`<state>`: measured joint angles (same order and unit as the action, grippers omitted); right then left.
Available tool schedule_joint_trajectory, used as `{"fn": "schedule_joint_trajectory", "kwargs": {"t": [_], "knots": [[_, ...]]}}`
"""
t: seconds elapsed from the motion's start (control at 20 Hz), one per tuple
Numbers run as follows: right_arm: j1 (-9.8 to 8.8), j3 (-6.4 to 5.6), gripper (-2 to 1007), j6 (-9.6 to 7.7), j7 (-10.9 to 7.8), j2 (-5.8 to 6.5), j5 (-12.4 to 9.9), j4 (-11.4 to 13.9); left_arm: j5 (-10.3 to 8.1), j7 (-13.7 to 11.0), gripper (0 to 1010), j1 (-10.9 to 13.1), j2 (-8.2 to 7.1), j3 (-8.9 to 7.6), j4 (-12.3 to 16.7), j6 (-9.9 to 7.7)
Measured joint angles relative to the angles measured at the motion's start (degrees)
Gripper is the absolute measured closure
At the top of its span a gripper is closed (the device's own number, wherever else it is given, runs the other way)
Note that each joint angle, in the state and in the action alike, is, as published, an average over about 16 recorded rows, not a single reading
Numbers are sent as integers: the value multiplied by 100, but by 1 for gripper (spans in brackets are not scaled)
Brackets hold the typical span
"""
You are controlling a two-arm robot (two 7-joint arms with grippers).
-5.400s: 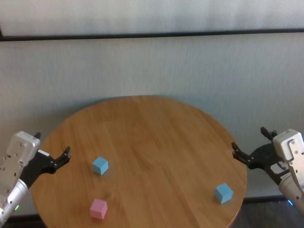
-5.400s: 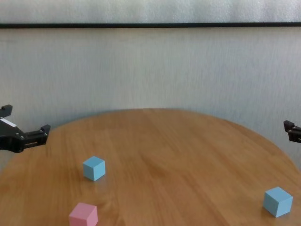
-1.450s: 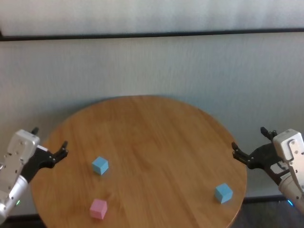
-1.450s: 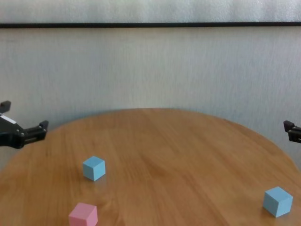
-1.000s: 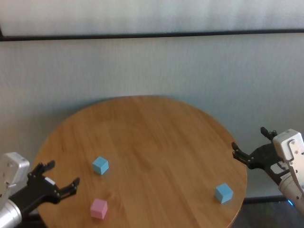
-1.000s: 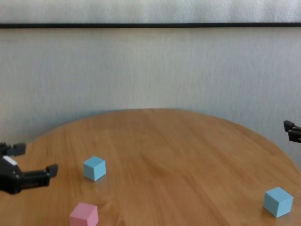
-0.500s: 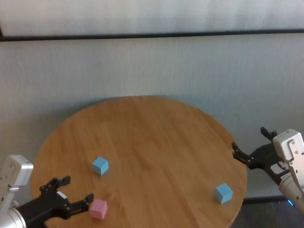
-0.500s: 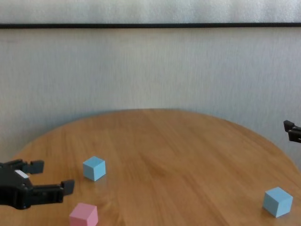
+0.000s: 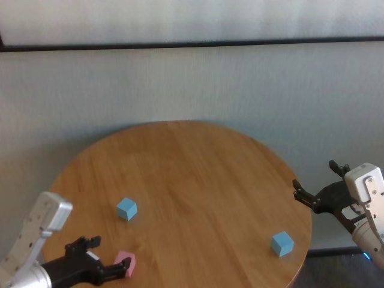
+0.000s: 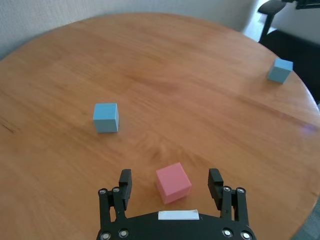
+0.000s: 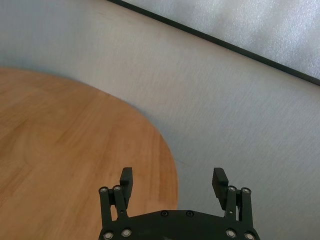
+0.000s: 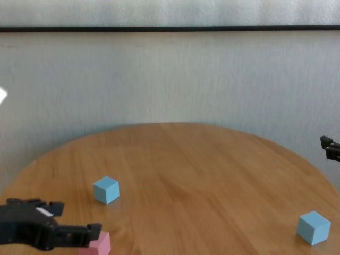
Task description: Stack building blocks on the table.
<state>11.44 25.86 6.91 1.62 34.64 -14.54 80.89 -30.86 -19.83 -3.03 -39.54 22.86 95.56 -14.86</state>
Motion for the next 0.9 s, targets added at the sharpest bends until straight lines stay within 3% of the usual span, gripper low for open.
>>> {"fn": "schedule_joint_trajectory", "kwargs": {"t": [0.25,0.45,0.9], "knots": [[0,0,4,0,0,0,0,0,97,159,11,-106,110,77,222,-591],[0,0,4,0,0,0,0,0,168,287,11,-159,206,116,353,-963],[0,0,4,0,0,0,0,0,303,601,11,-126,412,101,471,-1532]]}}
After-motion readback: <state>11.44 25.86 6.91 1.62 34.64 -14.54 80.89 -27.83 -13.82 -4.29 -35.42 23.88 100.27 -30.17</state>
